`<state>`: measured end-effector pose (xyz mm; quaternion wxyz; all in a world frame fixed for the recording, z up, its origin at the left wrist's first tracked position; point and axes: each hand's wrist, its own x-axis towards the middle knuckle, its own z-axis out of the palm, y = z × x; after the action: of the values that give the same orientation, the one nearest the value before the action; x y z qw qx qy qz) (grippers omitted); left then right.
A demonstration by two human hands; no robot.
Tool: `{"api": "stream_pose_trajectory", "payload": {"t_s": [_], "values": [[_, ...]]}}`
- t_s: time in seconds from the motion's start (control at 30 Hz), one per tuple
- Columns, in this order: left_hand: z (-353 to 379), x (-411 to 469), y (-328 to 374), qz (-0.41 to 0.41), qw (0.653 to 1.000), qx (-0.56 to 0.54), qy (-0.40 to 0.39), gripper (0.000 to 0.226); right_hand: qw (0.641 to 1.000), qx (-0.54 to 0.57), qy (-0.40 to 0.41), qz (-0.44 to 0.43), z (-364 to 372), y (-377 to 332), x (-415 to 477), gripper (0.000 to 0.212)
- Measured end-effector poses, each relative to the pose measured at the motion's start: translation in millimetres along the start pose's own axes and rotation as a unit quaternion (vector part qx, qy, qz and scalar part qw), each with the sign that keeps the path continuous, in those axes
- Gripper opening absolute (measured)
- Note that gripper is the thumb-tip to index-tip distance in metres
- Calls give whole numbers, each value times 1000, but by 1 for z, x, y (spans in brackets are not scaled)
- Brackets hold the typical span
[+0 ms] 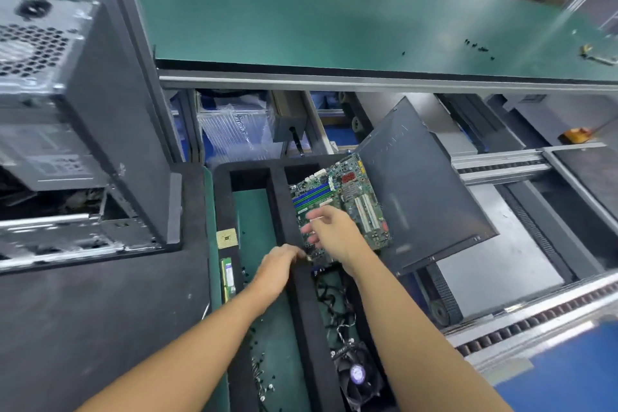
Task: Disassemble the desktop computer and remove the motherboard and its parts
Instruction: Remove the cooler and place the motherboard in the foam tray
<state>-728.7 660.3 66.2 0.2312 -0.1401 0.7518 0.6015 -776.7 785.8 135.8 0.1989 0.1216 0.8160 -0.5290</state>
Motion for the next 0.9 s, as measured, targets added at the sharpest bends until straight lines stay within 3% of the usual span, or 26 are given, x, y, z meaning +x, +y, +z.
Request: {"api": "stream_pose_trajectory", "payload": {"t_s": [0.07, 0.13, 0.27, 0.33, 0.47, 0.57, 0.67, 0.77, 0.8, 0.9], "values": [[-16, -14, -5, -12, 990, -142, -18, 38, 1000, -1, -22, -8, 26, 4, -14, 17], [-34, -27, -19, 3, 986, -166, -9, 27, 999, -34, -36, -7, 55, 11, -28, 15], [-82, -50, -66, 40, 997, -41, 43, 31, 996, -92, -18, 7, 116, 21, -56, 13], [-111, -65, -88, 48, 997, 22, 63, 32, 984, -175, -15, 24, 146, 24, -69, 7], [-165, -100, -133, -17, 989, 124, 79, 21, 937, -297, -111, 145, 199, 33, -104, 31], [-189, -125, -154, -48, 988, 143, 40, 16, 889, -414, -130, 143, 234, 42, -125, 33], [-205, -149, -165, -68, 993, 98, -2, 14, 871, -474, -78, 105, 257, 39, -135, 31], [-227, -176, -175, -72, 996, 21, -51, 12, 892, -421, -143, 77, 287, 22, -144, 12], [-237, -184, -178, -68, 996, -13, -58, 16, 903, -388, -173, 61, 302, 16, -147, 15], [-276, -210, -191, -73, 988, -135, -16, 24, 915, -345, -205, -26, 350, -4, -162, 10]]}}
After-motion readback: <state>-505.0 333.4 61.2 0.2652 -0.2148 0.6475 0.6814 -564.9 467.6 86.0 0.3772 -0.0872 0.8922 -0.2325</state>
